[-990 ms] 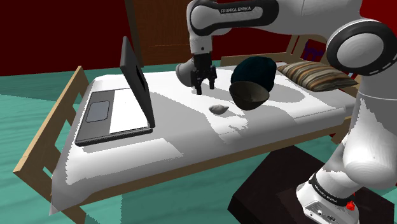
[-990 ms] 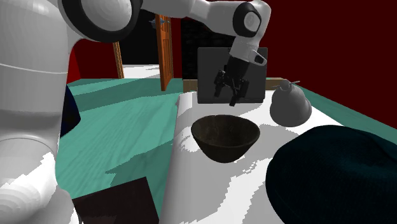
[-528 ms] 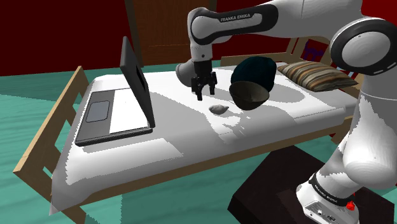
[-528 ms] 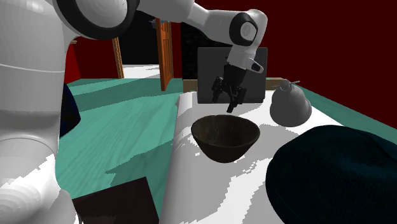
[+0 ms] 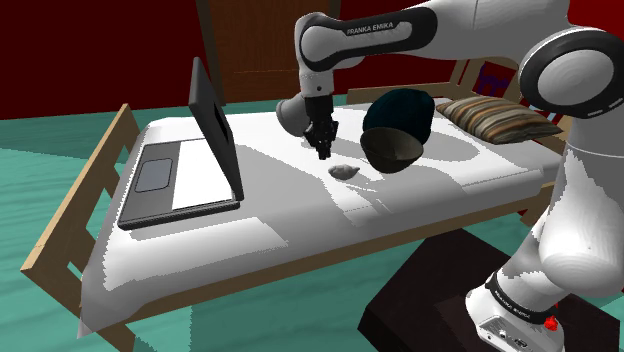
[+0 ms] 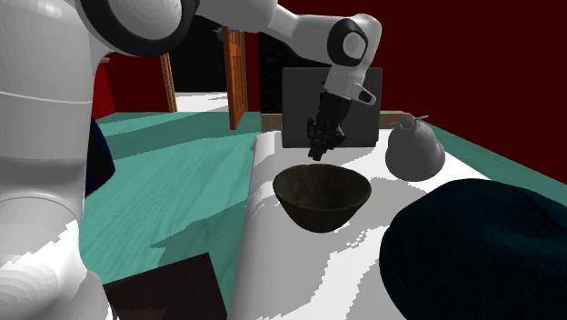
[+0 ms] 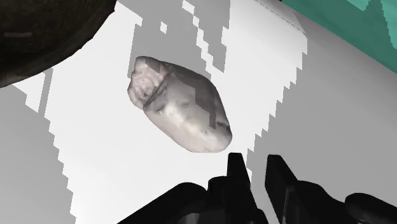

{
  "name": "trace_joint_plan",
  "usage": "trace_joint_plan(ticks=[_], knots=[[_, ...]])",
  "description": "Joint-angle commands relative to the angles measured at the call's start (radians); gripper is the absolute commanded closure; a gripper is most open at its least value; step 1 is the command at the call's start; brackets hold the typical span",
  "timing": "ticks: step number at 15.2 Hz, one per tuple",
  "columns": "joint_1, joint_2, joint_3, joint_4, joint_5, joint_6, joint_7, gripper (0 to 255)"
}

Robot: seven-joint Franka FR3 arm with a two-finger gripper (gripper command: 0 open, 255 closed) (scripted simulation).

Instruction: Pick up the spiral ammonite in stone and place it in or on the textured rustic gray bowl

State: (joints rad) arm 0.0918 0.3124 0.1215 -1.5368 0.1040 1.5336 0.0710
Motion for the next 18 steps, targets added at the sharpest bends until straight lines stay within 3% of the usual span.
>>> trace_joint_plan(ticks=[1,7,8,11,18], knots=[[0.000,0.000,0.000,0.000,0.000,0.000,0.000,255],[0.000,0.000,0.000,0.000,0.000,0.000,0.000,255],[0.000,0.000,0.000,0.000,0.000,0.000,0.000,0],[-0.104,-0.117,0.046,-0.199,-0.001,0.145,-0.706,0],[-0.100,-0.123,0.048,-0.287,0.003,0.227,-0.711,0]])
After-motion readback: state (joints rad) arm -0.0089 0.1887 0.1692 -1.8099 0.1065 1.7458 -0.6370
